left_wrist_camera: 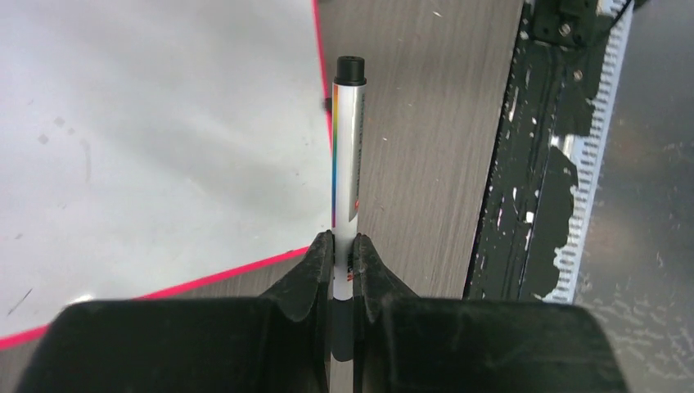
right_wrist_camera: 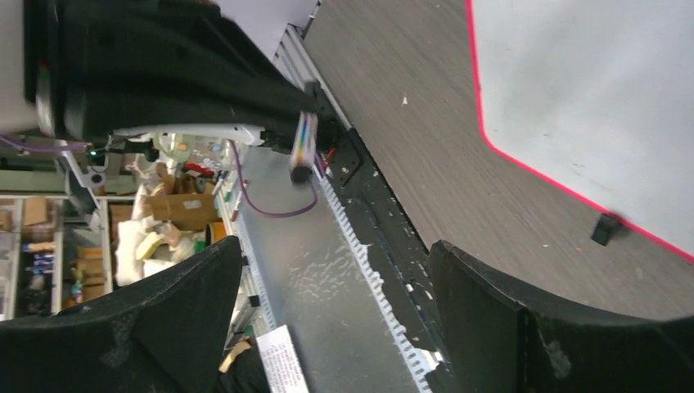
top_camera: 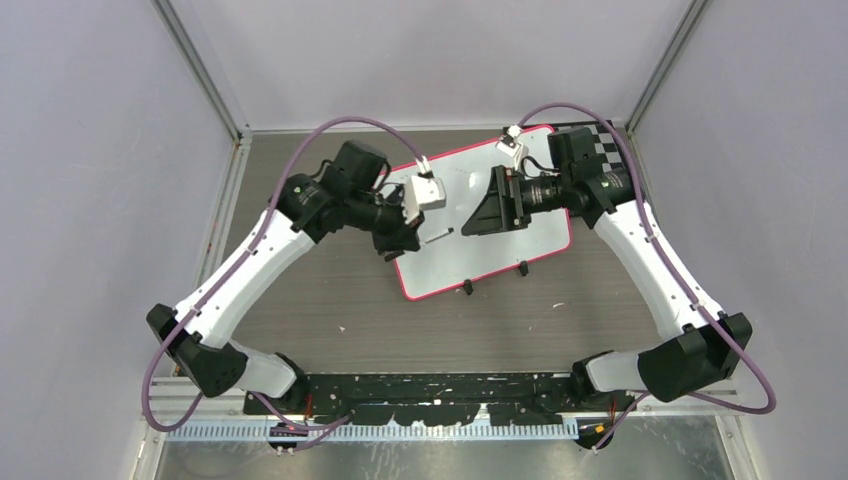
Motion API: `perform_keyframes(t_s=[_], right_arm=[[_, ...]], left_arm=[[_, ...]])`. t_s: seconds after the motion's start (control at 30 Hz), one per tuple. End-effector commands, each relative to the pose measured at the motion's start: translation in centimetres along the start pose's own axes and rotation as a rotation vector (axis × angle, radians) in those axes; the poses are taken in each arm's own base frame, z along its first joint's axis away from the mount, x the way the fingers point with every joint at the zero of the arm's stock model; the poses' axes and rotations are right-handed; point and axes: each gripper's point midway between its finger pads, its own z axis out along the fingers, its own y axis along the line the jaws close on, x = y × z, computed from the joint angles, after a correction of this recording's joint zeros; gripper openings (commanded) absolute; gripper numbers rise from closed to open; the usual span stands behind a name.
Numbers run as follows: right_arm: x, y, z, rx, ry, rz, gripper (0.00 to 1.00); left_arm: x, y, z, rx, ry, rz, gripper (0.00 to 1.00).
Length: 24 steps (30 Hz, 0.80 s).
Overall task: Write a sentence on the whiteboard
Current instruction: Open the whiteboard marker at the center of the board.
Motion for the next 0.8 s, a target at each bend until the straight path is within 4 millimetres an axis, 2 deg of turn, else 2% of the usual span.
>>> perform_keyframes(t_s=[0.0,0.23,0.37,0.63,0.77], right_arm=[[-1.2,2.4,1.0,-0.087,-0.03,0.007,0.88],[0.3,2.9,3.3,-0.105,0.049,0.031,0.77],[0.7,2.6,4.0,-0.094,0.074,0.053,0.69],[1.1,1.6,4.7,-0.067,0.092,0.07,0.44],[1.3,1.8,4.8,-0.081,0.105,0.075,0.43]], left_arm=[[-1.4,-1.1,0.2,0.005,0.005,0.141,0.0],[-3.2,-2.5,1.7,0.048,-0.013,0.21,0.0],[-3.6,-2.8,2.1,0.055,-0.016,0.23,0.0],[-3.8,-2.6,2.7,0.049,-0.018,0.245,0.0],[-3.7,-2.2,3.0,0.032,-0.009,0.251,0.0]])
